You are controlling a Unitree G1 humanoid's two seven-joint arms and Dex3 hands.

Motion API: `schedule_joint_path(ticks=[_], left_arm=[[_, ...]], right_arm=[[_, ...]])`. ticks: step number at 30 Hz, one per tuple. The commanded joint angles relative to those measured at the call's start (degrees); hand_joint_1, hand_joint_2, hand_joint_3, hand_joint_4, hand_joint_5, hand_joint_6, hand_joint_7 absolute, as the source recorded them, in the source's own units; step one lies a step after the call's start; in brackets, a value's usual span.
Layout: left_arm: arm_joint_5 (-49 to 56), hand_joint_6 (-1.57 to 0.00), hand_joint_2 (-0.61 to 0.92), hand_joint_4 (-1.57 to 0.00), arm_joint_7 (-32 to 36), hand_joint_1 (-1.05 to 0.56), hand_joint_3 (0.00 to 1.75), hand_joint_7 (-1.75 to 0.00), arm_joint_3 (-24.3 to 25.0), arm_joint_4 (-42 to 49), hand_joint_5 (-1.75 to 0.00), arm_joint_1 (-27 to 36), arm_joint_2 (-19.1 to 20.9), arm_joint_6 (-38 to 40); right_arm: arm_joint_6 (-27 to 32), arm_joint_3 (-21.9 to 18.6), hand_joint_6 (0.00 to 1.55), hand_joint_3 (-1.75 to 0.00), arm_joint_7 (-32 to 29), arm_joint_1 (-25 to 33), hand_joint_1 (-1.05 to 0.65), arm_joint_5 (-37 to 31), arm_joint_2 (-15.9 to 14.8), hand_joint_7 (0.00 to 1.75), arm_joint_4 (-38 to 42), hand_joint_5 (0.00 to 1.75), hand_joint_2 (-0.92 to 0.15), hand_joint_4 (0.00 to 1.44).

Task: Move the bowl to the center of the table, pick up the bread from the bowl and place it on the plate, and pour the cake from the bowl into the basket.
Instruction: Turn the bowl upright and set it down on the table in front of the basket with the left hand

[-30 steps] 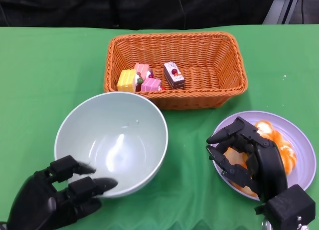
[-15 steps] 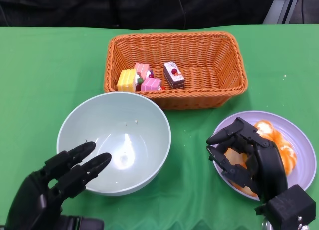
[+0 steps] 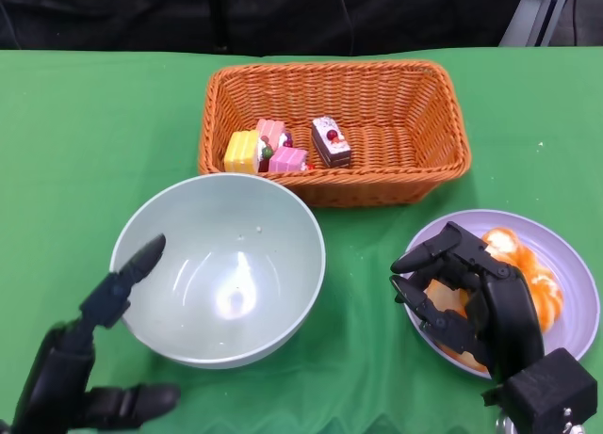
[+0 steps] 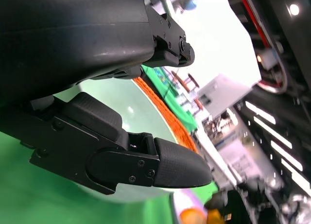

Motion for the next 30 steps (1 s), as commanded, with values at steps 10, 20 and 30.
schedule_joint_path(ticks=[10,20,30], left_arm=[[-59.3,-0.93,0.92,-1.02,-62.2,-0.28,0.11,-0.12,20.6,-22.0,-0.17,4.0,-13.8,34.5],[-56.7,-1.23,0.92,-0.94,-81.1,-0.22,0.23,-0.14,32.7,-22.7,-0.89,5.8,-18.1,41.7],[-54.6,-1.26,0.92,-0.9,-90.6,-0.23,0.25,-0.17,39.6,-26.3,-1.04,6.8,-19.6,45.8]], right_arm=[[-0.3,-0.7,0.62,-0.28,2.1,2.4,-0.15,2.3,-1.3,1.24,-0.1,1.48,-0.87,0.67],[-1.1,-1.2,0.63,-0.31,5.0,3.6,-0.14,4.6,-1.8,1.27,-0.6,1.47,-0.85,0.67],[-1.6,-1.4,0.62,-0.35,5.5,4.0,-0.13,4.4,-1.7,1.27,-0.2,1.46,-0.84,0.66]])
